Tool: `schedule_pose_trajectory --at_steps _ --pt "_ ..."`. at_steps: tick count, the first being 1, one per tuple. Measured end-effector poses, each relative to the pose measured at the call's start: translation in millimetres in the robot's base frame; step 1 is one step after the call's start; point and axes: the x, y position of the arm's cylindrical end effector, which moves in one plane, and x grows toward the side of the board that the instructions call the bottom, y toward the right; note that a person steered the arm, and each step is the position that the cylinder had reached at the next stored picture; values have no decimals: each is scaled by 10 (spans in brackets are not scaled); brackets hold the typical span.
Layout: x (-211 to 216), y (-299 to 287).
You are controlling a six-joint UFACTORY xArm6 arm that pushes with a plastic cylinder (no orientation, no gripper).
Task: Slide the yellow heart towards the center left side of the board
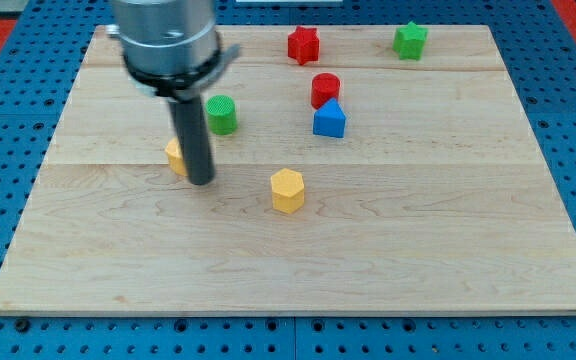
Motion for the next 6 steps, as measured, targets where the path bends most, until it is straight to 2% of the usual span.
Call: schedule_pose_trajectory --at_steps 1,2,3,5,6 --pt "-356 -830" --pt "-187 -997" --pt "195 -462" --pt "-518 -94" --pt "-803 -704"
